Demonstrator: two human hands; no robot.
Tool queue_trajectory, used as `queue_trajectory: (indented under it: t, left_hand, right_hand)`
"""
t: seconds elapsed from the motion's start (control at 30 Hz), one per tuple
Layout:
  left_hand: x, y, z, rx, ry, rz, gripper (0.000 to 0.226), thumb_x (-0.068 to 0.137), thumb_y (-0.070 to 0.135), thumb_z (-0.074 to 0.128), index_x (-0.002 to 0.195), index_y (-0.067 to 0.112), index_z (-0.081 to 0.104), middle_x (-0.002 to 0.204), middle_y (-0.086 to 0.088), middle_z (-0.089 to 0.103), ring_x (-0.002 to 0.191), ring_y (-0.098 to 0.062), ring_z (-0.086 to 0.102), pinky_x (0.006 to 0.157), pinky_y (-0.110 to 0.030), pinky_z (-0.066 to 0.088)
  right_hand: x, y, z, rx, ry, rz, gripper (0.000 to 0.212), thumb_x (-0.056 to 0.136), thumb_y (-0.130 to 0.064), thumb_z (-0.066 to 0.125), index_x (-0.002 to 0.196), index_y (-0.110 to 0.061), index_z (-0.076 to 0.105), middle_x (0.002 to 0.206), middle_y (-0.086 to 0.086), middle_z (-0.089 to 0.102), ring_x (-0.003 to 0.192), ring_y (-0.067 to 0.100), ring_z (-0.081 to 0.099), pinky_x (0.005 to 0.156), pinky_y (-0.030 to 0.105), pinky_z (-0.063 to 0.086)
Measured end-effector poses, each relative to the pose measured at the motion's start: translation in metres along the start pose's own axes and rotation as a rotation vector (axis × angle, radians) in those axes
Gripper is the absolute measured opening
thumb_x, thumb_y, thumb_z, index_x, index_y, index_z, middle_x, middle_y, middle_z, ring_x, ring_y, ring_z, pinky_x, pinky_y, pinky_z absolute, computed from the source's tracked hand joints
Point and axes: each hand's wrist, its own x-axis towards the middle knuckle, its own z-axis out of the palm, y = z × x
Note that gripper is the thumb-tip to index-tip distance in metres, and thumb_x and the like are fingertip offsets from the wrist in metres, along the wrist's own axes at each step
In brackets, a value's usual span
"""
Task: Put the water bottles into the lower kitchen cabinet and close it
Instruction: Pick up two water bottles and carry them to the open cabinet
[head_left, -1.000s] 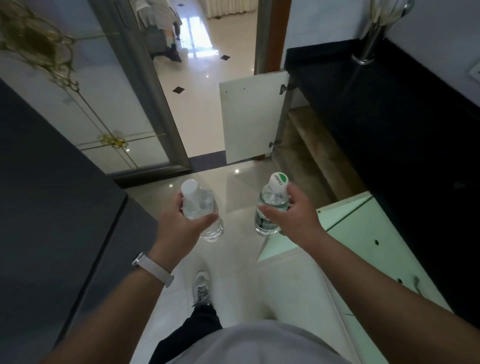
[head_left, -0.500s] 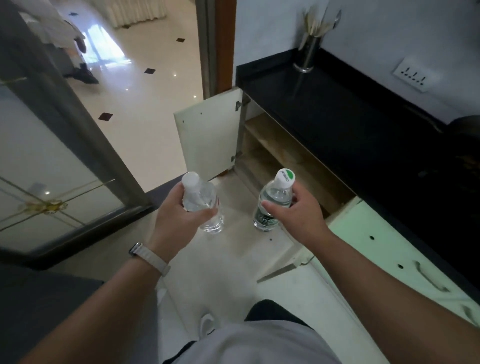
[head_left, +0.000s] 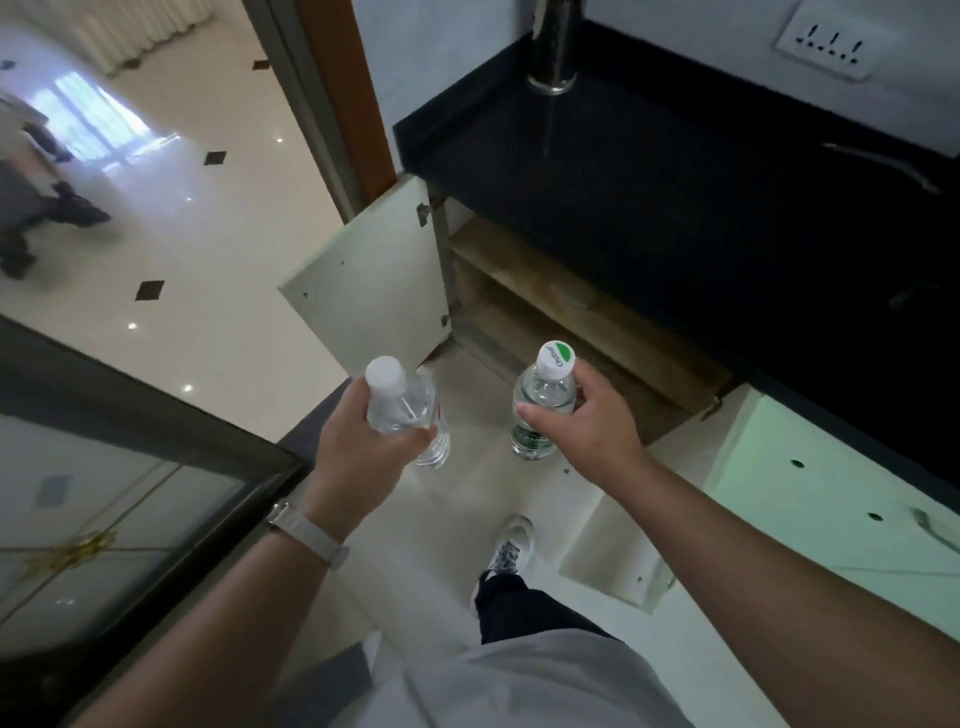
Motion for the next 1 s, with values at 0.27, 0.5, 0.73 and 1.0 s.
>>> queue_trajectory:
  t: [0.27,0.5,0.73,1.0]
  left_hand:
    - [0.087,0.034,0.017,0.103,-0.098,0.042,0.049,0.073,0.014,0.088,0.114,0.026,0.064,0.103,0.006,0.071,0.095,-0.008,0.066,0.076,-0.022,0.048]
    - [0.142,0.050,0.045,0.060,-0.221,0.020,0.055,0.066,0.020,0.090,0.108,0.042,0.063,0.104,0.006,0.072,0.099,-0.015,0.070,0.089,-0.047,0.058]
    - [0.204,0.064,0.080,0.187,-0.514,0.124,0.049,0.073,0.017,0.086,0.110,0.033,0.060,0.100,0.008,0.070,0.094,-0.011,0.067,0.079,-0.030,0.053]
    - [0.269,0.073,0.113,0.202,-0.946,0.224,0.047,0.072,0.001,0.084,0.096,0.034,0.060,0.085,0.028,0.070,0.081,0.009,0.066,0.065,-0.009,0.049]
  right_hand:
    - [0.077,-0.009,-0.003,0.037,0.013,0.036,0.036,0.070,-0.038,0.083,0.097,-0.047,0.059,0.091,-0.022,0.067,0.085,0.002,0.065,0.083,0.037,0.057]
    - [0.101,-0.006,-0.020,0.076,0.151,0.162,0.041,0.072,-0.036,0.085,0.102,-0.042,0.056,0.094,-0.021,0.064,0.087,-0.005,0.061,0.075,0.014,0.046]
    - [0.110,0.005,-0.026,0.089,0.357,0.341,0.046,0.072,-0.037,0.084,0.102,-0.046,0.051,0.107,-0.014,0.063,0.094,0.001,0.060,0.081,0.021,0.049]
    - [0.121,-0.005,0.000,0.119,0.628,0.555,0.042,0.072,-0.040,0.082,0.094,-0.053,0.049,0.101,-0.021,0.064,0.090,-0.005,0.060,0.075,0.020,0.049]
